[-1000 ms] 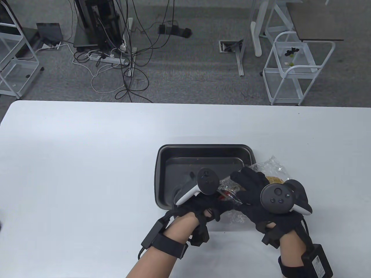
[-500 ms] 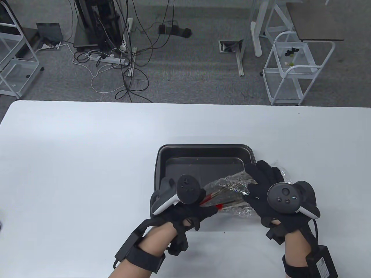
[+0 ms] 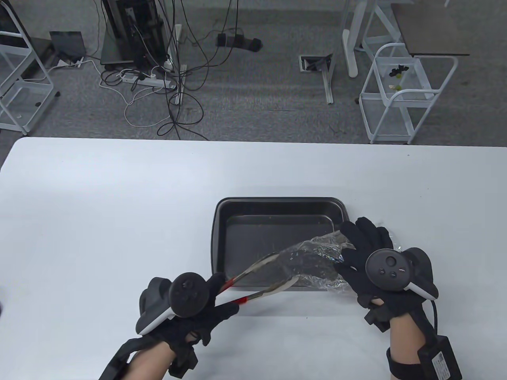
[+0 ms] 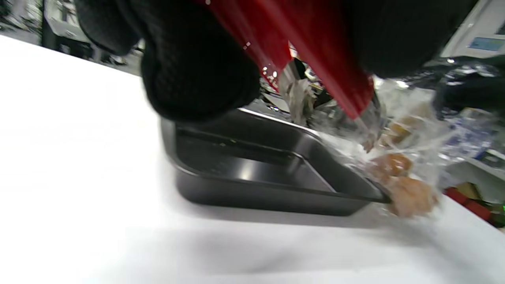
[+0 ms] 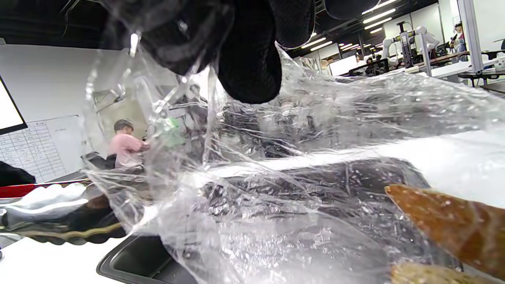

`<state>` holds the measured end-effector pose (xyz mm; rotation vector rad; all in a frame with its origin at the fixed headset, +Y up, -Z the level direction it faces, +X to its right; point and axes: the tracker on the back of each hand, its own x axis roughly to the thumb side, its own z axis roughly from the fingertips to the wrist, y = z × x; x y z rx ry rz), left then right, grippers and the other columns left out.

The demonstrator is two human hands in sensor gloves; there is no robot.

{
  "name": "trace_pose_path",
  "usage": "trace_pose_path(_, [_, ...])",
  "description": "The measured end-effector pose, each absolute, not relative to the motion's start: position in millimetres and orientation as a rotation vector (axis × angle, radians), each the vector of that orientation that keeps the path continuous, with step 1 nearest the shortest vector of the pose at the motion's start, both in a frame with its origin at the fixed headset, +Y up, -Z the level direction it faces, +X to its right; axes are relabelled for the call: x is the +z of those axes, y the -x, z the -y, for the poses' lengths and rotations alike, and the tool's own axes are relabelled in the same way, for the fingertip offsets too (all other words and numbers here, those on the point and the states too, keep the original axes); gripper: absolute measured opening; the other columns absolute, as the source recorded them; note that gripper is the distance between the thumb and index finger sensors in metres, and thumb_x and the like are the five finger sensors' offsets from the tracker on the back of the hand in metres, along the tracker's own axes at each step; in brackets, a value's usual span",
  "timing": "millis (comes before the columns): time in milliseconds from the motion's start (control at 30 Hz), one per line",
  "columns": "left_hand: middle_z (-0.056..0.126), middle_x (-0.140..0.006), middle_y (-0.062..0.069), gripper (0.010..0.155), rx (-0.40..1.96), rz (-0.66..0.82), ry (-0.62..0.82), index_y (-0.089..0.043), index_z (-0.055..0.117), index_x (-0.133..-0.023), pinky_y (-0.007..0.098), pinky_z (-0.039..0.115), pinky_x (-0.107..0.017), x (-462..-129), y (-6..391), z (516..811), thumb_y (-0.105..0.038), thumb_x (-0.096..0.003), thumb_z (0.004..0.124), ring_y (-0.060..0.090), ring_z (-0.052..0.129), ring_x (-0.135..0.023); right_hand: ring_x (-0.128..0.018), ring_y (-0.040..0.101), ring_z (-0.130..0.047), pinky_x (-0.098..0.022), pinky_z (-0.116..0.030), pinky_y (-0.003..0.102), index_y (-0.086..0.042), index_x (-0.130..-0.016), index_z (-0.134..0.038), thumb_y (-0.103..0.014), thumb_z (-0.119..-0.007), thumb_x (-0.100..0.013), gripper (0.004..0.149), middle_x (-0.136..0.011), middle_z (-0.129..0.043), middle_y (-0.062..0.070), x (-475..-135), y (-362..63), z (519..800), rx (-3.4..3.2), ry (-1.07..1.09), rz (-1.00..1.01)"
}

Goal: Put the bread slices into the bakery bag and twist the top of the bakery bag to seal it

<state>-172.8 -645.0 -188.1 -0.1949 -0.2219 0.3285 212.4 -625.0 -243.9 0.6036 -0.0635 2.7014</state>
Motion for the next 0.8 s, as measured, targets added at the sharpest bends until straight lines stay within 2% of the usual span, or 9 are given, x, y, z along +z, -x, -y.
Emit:
trace_pose_path(100, [0.097, -0.078, 0.011, 0.081, 0.256, 0.176, 0.118, -0.018, 0.072, -0.102, 0.057, 0.068, -0.075, -192, 190, 641, -0.068, -0.0394, 0.083, 0.021, 0.104, -0.046, -0.102, 0.065, -0.040, -0.068, -0.030, 0.078, 0.004, -0.071, -0.092, -0.035, -0.083, -0.050, 0.045, -0.115, -0.055, 0.029, -245, -215, 625, 2.699, -0.595, 0.063])
trace_pose_path(200, [0.096, -0.080, 0.011, 0.081, 0.239, 0.154, 0.108, -0.019, 0.071, -0.103, 0.058, 0.066, -0.076, -203, 197, 640, -0.067, -0.0385, 0.085, 0.022, 0.103, -0.049, -0.102, 0.065, -0.040, -0.068, -0.030, 0.078, 0.004, -0.071, -0.092, -0.035, -0.083, -0.050, 0.045, -0.115, -0.055, 0.029, -244, -218, 624, 2.694, -0.587, 0.073])
trace_pose_path(433, [0.091, -0.086, 0.006, 0.082, 0.102, 0.233, 0.129, -0.026, 0.070, -0.102, 0.061, 0.058, -0.081, -254, 188, 644, -0.064, -0.0339, 0.094, 0.021, 0.100, -0.059, -0.102, 0.065, -0.040, -0.068, -0.031, 0.078, 0.003, -0.072, -0.092, -0.035, -0.083, -0.050, 0.045, -0.115, -0.055, 0.029, -246, -223, 624, 2.680, -0.573, 0.066])
trace_pose_path(800, [0.089, -0.088, 0.006, 0.082, 0.137, 0.265, 0.345, -0.026, 0.069, -0.103, 0.062, 0.052, -0.083, -336, 168, 676, -0.061, -0.0339, 0.094, 0.022, 0.098, -0.064, -0.102, 0.065, -0.039, -0.068, -0.031, 0.078, 0.003, -0.072, -0.092, -0.035, -0.083, -0.050, 0.045, -0.115, -0.054, 0.029, -247, -225, 624, 2.673, -0.564, 0.061])
